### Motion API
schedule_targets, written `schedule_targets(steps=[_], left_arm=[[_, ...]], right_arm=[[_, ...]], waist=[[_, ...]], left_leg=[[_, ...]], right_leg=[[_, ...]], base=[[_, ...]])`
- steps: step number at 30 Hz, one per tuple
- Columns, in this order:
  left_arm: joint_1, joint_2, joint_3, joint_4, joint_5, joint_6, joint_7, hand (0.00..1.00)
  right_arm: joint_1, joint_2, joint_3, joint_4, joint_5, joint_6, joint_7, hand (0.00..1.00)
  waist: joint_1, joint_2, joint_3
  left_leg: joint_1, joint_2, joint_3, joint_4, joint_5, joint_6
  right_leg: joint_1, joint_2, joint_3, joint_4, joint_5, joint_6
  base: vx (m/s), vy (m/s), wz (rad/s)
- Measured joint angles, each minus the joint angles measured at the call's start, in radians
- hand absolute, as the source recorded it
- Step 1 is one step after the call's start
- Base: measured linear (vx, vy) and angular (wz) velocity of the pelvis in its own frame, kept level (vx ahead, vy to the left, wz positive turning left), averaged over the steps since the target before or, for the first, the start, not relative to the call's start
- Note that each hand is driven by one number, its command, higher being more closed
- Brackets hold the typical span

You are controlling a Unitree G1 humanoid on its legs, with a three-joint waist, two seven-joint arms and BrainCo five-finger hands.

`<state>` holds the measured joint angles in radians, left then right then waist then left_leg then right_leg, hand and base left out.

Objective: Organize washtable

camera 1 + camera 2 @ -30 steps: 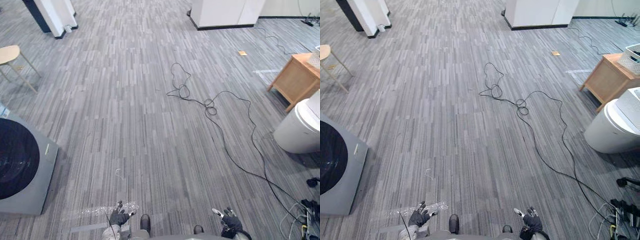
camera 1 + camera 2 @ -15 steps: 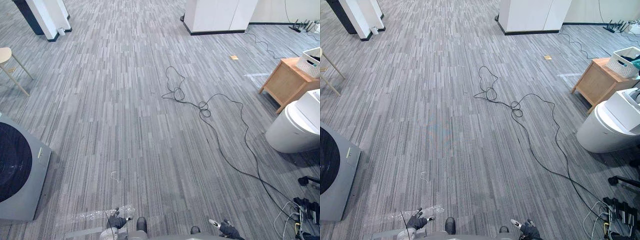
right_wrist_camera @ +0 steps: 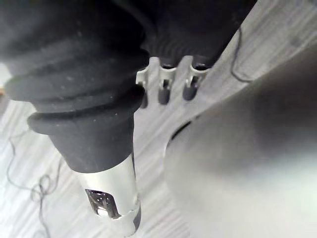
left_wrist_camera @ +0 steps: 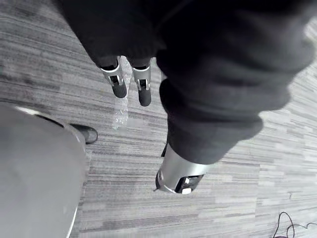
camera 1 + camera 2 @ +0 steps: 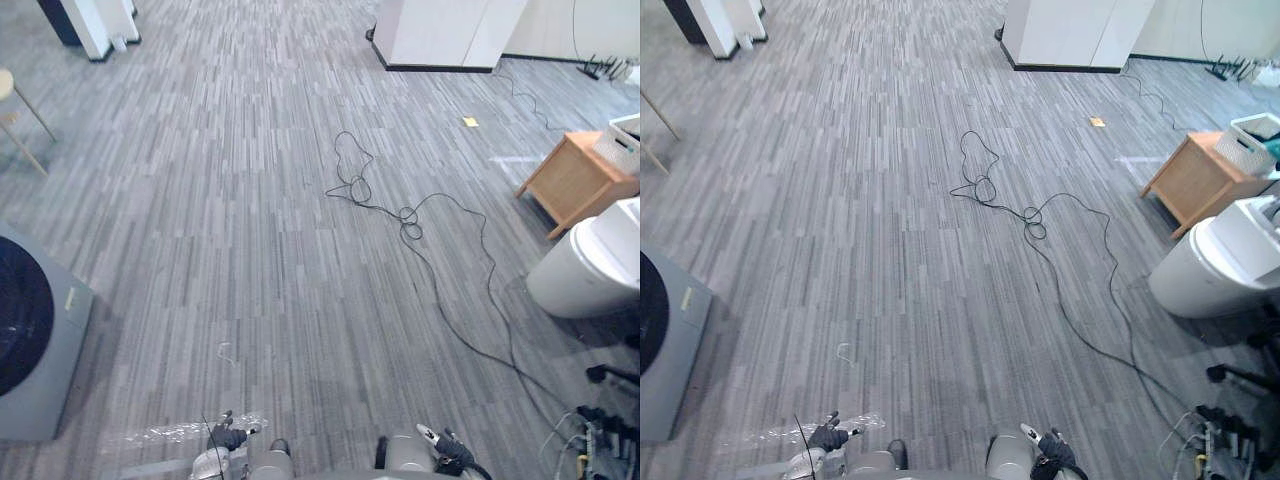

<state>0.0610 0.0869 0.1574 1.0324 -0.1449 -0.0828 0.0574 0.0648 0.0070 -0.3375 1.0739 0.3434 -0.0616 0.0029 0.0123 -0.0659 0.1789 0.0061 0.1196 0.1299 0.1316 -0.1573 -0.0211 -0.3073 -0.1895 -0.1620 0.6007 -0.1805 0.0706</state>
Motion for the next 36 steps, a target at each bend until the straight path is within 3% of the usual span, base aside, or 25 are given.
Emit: schedule_targets(steps=[4, 7, 8, 9, 10, 12, 13, 14, 16, 17, 19, 21, 22, 23, 24, 25, 26, 27, 28, 29, 30, 31, 32, 33, 36], left_arm=[[-0.024, -0.004, -0.004, 0.038, 0.042, 0.001, 0.010, 0.00], [-0.020, -0.002, -0.016, 0.049, 0.082, 0.012, 0.009, 0.00], [-0.008, -0.008, -0.017, 0.049, 0.091, 0.017, 0.009, 0.00], [0.000, -0.017, -0.014, 0.051, 0.091, 0.022, 0.009, 0.00], [0.001, -0.029, 0.001, 0.056, 0.090, 0.023, 0.009, 0.00], [-0.013, -0.061, -0.002, 0.034, 0.100, 0.032, 0.010, 0.00], [-0.016, -0.066, -0.013, 0.033, 0.120, 0.033, 0.012, 0.00], [-0.020, -0.061, -0.054, 0.024, 0.162, 0.033, 0.012, 0.00], [-0.018, -0.058, -0.112, -0.032, 0.200, 0.029, 0.011, 0.00], [-0.016, -0.064, -0.144, -0.081, 0.206, 0.026, 0.010, 0.00], [-0.014, -0.068, -0.195, -0.142, 0.205, 0.017, 0.008, 0.00], [-0.032, -0.064, -0.234, -0.191, 0.206, 0.009, 0.006, 0.00], [-0.026, -0.074, -0.260, -0.200, 0.206, 0.005, -0.006, 0.00], [-0.048, -0.060, -0.274, -0.172, 0.206, 0.007, -0.019, 0.00], [-0.062, -0.063, -0.278, -0.158, 0.206, 0.007, -0.022, 0.00], [-0.084, -0.060, -0.307, -0.139, 0.217, 0.010, -0.045, 0.00], [-0.088, -0.052, -0.310, -0.132, 0.236, 0.007, -0.057, 0.00], [-0.111, -0.040, -0.315, -0.124, 0.251, -0.004, -0.062, 0.00], [-0.111, -0.049, -0.321, -0.118, 0.278, 0.001, -0.069, 0.00], [-0.115, -0.050, -0.327, -0.095, 0.337, 0.009, -0.075, 0.00], [-0.117, -0.046, -0.329, -0.082, 0.353, 0.011, -0.075, 0.00], [-0.119, -0.044, -0.345, -0.058, 0.362, 0.022, -0.076, 0.00], [-0.117, -0.043, -0.366, -0.043, 0.362, 0.034, -0.077, 0.00], [-0.115, -0.040, -0.385, -0.041, 0.361, 0.042, -0.078, 0.00], [-0.068, -0.035, -0.408, -0.063, 0.332, 0.060, -0.076, 0.00]], right_arm=[[-0.003, -0.005, -0.002, 0.001, 0.020, -0.005, 0.000, 0.00], [-0.012, -0.007, -0.009, 0.000, 0.021, -0.003, 0.002, 0.00], [-0.014, -0.018, -0.011, -0.002, 0.022, -0.001, 0.011, 0.00], [-0.016, -0.030, -0.010, -0.003, 0.022, -0.002, 0.019, 0.00], [-0.025, -0.043, -0.008, 0.006, 0.016, 0.000, 0.021, 0.00], [-0.034, -0.058, 0.005, 0.012, -0.002, 0.002, 0.022, 0.00], [-0.032, -0.063, 0.009, 0.019, -0.007, 0.004, 0.022, 0.00], [-0.030, -0.072, 0.032, 0.040, -0.026, 0.008, 0.020, 0.00], [-0.017, -0.076, 0.042, 0.048, -0.041, 0.018, 0.019, 0.00], [-0.021, -0.076, 0.044, 0.051, -0.044, 0.025, 0.019, 0.00], [-0.051, -0.071, 0.046, 0.051, -0.049, 0.028, 0.020, 0.00], [-0.074, -0.060, 0.042, 0.048, -0.068, 0.026, 0.022, 0.00], [-0.072, -0.068, 0.046, 0.040, -0.083, 0.022, 0.023, 0.00], [-0.073, -0.047, 0.087, 0.045, -0.104, 0.026, 0.024, 0.00], [-0.076, -0.047, 0.105, 0.047, -0.112, 0.029, 0.027, 0.00], [-0.085, -0.049, 0.118, 0.040, -0.140, 0.027, 0.044, 0.00], [-0.103, -0.044, 0.117, 0.046, -0.157, 0.027, 0.047, 0.00], [-0.109, -0.035, 0.113, 0.051, -0.165, 0.027, 0.047, 0.00], [-0.101, -0.041, 0.103, 0.051, -0.181, 0.029, 0.046, 0.00], [-0.102, -0.041, 0.111, 0.054, -0.214, 0.029, 0.050, 0.00], [-0.099, -0.034, 0.109, 0.059, -0.225, 0.028, 0.058, 0.00], [-0.094, -0.023, 0.099, 0.066, -0.234, 0.032, 0.065, 0.00], [-0.094, -0.015, 0.084, 0.063, -0.233, 0.039, 0.064, 0.00], [-0.090, -0.011, 0.072, 0.060, -0.225, 0.040, 0.066, 0.00], [-0.069, -0.016, 0.068, 0.037, -0.216, 0.040, 0.066, 0.00]], waist=[[-0.009, 0.006, 0.006], [-0.035, 0.007, 0.006], [-0.051, 0.028, -0.008], [-0.053, 0.049, -0.027], [-0.037, 0.082, -0.047], [-0.015, 0.112, -0.048], [-0.013, 0.119, -0.049], [-0.007, 0.117, -0.044], [-0.001, 0.112, -0.039], [0.005, 0.105, -0.034], [0.010, 0.092, -0.026], [0.029, 0.084, -0.012], [0.060, 0.108, -0.015], [0.058, 0.088, -0.011], [0.055, 0.090, -0.015], [0.060, 0.119, -0.012], [0.073, 0.124, -0.003], [0.069, 0.115, -0.011], [0.061, 0.121, -0.030], [0.053, 0.092, -0.052], [0.051, 0.071, -0.063], [0.047, 0.047, -0.071], [0.029, 0.036, -0.071], [0.020, 0.023, -0.070], [0.000, 0.026, -0.058]], left_leg=[[0.052, 0.034, -0.016, 0.024, -0.094, -0.041], [0.114, 0.040, -0.057, 0.026, -0.167, -0.067], [0.141, 0.080, -0.082, 0.026, -0.207, -0.073], [0.153, 0.110, -0.087, 0.037, -0.214, -0.067], [0.119, 0.154, -0.079, 0.109, -0.185, -0.102], [0.009, 0.204, -0.073, 0.411, -0.001, -0.111], [-0.014, 0.219, -0.064, 0.503, 0.006, -0.130], [-0.048, 0.230, -0.035, 0.671, -0.040, -0.136], [-0.115, 0.189, -0.005, 0.827, -0.136, -0.088], [-0.187, 0.140, 0.016, 0.864, -0.176, -0.037], [-0.317, 0.061, 0.057, 0.804, -0.203, -0.009], [-0.403, -0.003, 0.050, 0.563, -0.173, -0.046], [-0.395, 0.007, 0.023, 0.354, 0.031, -0.051], [-0.363, -0.023, 0.067, 0.353, -0.007, 0.005], [-0.364, -0.018, 0.066, 0.364, -0.022, -0.008], [-0.397, 0.045, 0.090, 0.486, -0.027, -0.012], [-0.468, 0.090, 0.136, 0.655, -0.013, -0.028], [-0.485, 0.064, 0.132, 0.606, -0.049, -0.035], [-0.449, 0.039, 0.135, 0.442, -0.021, -0.015], [-0.389, -0.011, 0.198, 0.359, -0.007, 0.134], [-0.364, -0.040, 0.218, 0.319, -0.008, 0.135], [-0.316, -0.079, 0.232, 0.273, -0.019, 0.151], [-0.276, -0.108, 0.210, 0.263, -0.049, 0.153], [-0.237, -0.131, 0.191, 0.253, -0.067, 0.155], [-0.057, -0.187, 0.108, 0.171, -0.098, 0.169]], right_leg=[[-0.023, -0.019, -0.065, -0.458, 0.129, 0.094], [-0.041, -0.050, -0.081, -0.436, 0.142, 0.084], [-0.056, -0.014, -0.072, -0.335, 0.161, 0.032], [-0.063, 0.019, -0.074, -0.308, 0.165, 0.029], [-0.064, 0.055, -0.071, -0.293, 0.183, 0.005], [0.011, 0.122, -0.067, -0.319, 0.167, -0.055], [0.059, 0.139, -0.059, -0.364, 0.166, -0.057], [0.164, 0.173, -0.035, -0.447, 0.159, -0.068], [0.307, 0.185, 0.004, -0.520, 0.136, -0.103], [0.361, 0.177, 0.028, -0.527, 0.121, -0.126], [0.415, 0.151, 0.055, -0.524, 0.111, -0.140], [0.449, 0.100, 0.062, -0.487, 0.060, -0.096], [0.483, 0.108, 0.076, -0.488, 0.009, -0.034], [0.521, 0.072, 0.082, -0.507, -0.013, -0.015], [0.521, 0.089, 0.100, -0.502, -0.014, -0.018], [0.541, 0.180, 0.180, -0.541, 0.062, -0.070], [0.566, 0.189, 0.167, -0.554, 0.101, -0.089], [0.581, 0.159, 0.175, -0.546, 0.088, -0.065], [0.572, 0.155, 0.191, -0.527, 0.079, -0.049], [0.522, 0.107, 0.220, -0.386, 0.033, 0.008], [0.479, 0.083, 0.234, -0.300, 0.024, 0.033], [0.399, 0.058, 0.271, -0.109, 0.048, 0.174], [0.336, 0.066, 0.307, 0.060, 0.127, 0.209], [0.294, 0.073, 0.309, 0.202, 0.170, 0.209], [0.159, 0.076, 0.196, 0.510, 0.142, 0.199]], base=[[0.36, -0.085, 0.10], [0.51, -0.280, 0.58], [0.64, -0.372, 0.79], [0.73, -0.330, 0.50], [0.75, -0.345, -0.10], [0.84, -0.381, -0.50], [0.78, -0.289, -0.62], [0.74, -0.225, -0.53], [0.70, -0.152, -0.39], [0.51, -0.014, -0.24], [0.57, 0.096, -0.40], [0.57, 0.221, -0.75], [0.64, 0.278, -0.76], [0.64, 0.239, -0.54], [0.60, 0.124, -0.20], [0.42, 0.024, -0.35], [0.39, 0.087, -0.45], [0.20, 0.093, -0.37], [0.28, 0.183, -0.35], [0.29, 0.144, -0.36], [0.38, 0.184, -0.37], [0.40, 0.152, 0.09], [0.48, 0.177, 0.38], [0.41, 0.127, 0.58], [0.42, 0.079, 0.78]])
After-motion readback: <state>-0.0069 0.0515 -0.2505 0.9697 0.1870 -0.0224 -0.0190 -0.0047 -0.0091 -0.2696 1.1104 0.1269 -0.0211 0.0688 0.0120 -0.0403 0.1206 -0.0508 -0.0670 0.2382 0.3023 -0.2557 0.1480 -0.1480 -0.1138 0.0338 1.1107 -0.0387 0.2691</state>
